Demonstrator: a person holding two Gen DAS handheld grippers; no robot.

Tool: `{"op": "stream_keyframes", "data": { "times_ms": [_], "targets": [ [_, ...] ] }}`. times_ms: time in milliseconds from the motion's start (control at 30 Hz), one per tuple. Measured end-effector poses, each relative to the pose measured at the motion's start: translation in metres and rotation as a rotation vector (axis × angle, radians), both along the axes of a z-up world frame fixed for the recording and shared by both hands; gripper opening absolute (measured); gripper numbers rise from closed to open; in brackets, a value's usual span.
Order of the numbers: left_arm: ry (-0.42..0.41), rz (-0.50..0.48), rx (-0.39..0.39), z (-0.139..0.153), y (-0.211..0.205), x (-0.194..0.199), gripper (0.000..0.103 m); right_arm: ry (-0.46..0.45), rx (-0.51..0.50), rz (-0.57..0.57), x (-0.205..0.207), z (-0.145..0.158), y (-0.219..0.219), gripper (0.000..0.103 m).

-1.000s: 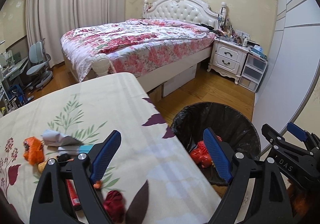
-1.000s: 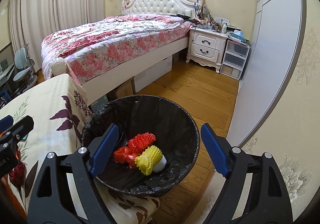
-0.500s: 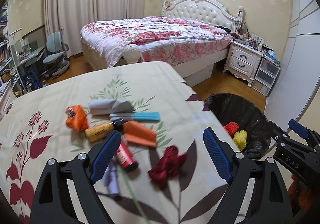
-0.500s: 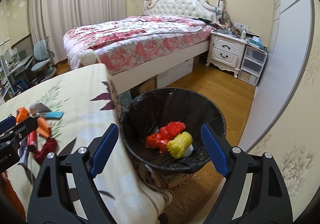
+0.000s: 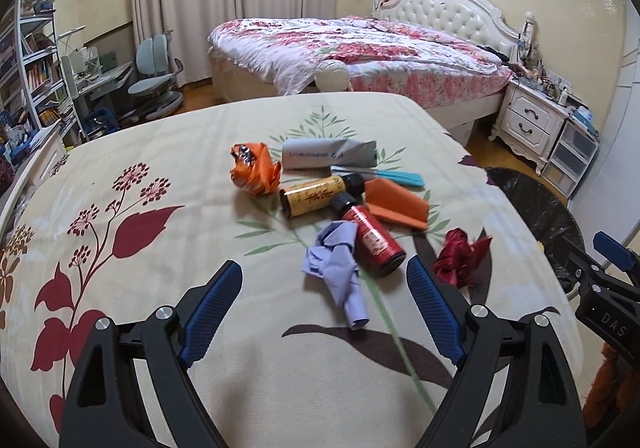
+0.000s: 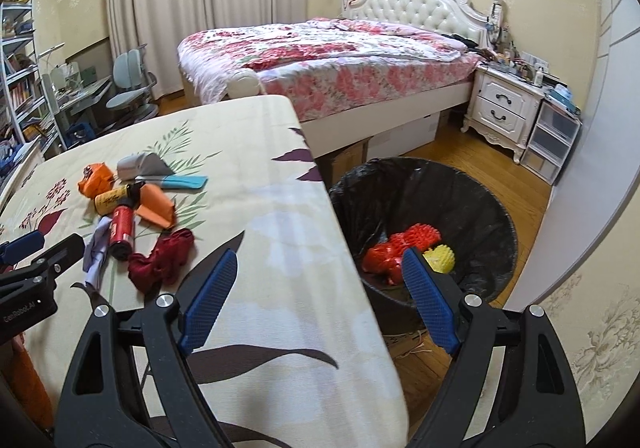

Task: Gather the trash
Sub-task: 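Grasp the lavender cloth with the left tool while the right tool grasps the dark red wrapper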

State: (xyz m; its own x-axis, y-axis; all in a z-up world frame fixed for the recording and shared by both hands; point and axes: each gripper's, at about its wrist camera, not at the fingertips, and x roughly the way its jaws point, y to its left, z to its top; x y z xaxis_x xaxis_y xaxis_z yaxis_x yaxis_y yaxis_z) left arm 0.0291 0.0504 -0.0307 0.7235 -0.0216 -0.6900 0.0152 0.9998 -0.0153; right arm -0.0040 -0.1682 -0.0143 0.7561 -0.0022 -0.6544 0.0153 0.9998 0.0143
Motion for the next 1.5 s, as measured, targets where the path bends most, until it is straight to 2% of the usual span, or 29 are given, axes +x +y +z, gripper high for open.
{"op": "stream_keyframes", "data": {
  "times_ms": [267, 367, 467, 633, 667, 700, 833, 1000, 1167, 1500],
  "targets": [
    [0.039, -0.001, 0.017, -0.013, 0.002, 0.010, 0.082, 0.017, 0.000, 0.023, 0.002, -0.005, 0.011, 0.082],
    [0.070, -0.012, 0.013, -0.017, 0.002, 0.014, 0.070, 0.021, 0.001, 0.027, 0.004, -0.006, 0.013, 0.082],
    [0.096, -0.016, 0.007, -0.021, 0.002, 0.016, 0.062, 0.027, 0.003, 0.033, 0.005, -0.008, 0.015, 0.082],
    [0.118, -0.035, -0.023, -0.024, 0.005, 0.016, 0.036, 0.032, 0.002, 0.042, 0.006, -0.009, 0.020, 0.082],
    [0.116, -0.041, -0.025, -0.024, 0.006, 0.015, 0.027, 0.033, 0.002, 0.045, 0.006, -0.010, 0.021, 0.082],
    [0.115, -0.051, -0.036, -0.023, 0.008, 0.014, 0.024, 0.033, 0.001, 0.048, 0.006, -0.010, 0.022, 0.082],
    [0.109, -0.056, -0.058, -0.021, 0.012, 0.011, 0.024, 0.035, -0.003, 0.061, 0.005, -0.009, 0.028, 0.082],
    [0.074, -0.036, -0.028, -0.014, 0.017, 0.004, 0.024, 0.031, 0.000, 0.089, 0.006, -0.006, 0.042, 0.082],
    [0.068, 0.002, -0.030, -0.013, 0.034, 0.002, 0.024, 0.033, -0.003, 0.133, 0.012, -0.007, 0.064, 0.082],
    [0.057, 0.054, -0.007, -0.013, 0.056, 0.000, 0.024, 0.080, 0.033, 0.161, 0.032, -0.014, 0.092, 0.082]
  ]
}}
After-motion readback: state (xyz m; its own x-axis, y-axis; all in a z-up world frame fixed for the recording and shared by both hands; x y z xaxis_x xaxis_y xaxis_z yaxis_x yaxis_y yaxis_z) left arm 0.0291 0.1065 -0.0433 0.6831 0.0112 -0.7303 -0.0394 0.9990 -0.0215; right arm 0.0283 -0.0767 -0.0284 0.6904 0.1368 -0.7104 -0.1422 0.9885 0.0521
